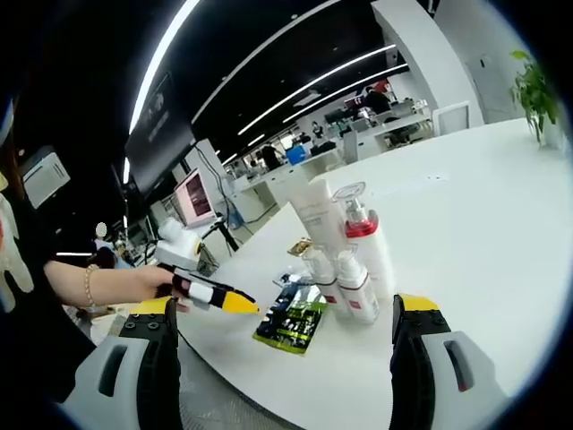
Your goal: Arrange the skincare products in the storage area until every visible bottle or jar stands upright without overlapping.
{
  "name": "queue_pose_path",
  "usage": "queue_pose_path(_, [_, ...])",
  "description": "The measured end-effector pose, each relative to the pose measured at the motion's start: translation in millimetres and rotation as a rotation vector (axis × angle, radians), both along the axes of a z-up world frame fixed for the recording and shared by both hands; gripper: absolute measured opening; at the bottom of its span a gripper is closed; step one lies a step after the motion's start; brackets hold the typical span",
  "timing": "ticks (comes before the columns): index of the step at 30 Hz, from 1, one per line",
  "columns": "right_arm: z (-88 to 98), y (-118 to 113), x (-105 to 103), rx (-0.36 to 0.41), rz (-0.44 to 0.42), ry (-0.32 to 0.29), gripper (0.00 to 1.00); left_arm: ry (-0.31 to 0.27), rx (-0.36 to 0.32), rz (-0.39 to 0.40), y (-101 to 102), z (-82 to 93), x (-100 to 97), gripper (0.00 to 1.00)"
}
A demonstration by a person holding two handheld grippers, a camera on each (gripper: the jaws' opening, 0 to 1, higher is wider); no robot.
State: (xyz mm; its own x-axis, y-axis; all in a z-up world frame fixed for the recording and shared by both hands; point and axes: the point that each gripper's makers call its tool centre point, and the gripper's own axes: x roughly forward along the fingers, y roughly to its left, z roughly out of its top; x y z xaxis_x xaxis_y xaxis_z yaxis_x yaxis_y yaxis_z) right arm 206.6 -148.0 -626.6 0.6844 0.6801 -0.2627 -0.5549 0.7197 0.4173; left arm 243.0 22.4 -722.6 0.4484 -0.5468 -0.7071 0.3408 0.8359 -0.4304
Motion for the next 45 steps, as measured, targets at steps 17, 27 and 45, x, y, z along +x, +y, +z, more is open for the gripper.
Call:
queue_pose_path(17, [0.7, 2.0, -1.8, -0.004, 0.022, -0.016, 0.99, -0.115, -0.006, -0.023, 21.6, 30.1, -23.8, 0.84])
queue_pose_path(27, [1.7, 5.5, -3.4, 0.0, 0.042, -0.019, 0.99, -0.203, -0.018, 0.031, 45.6, 42.1, -33.1, 0.93])
queue_pose_path(45, [1.8, 11.4, -7.3, -0.005, 0.079, -0.021, 0.99, -0.264, -0.019, 0.094, 59.2, 65.7, -53.5, 0.99])
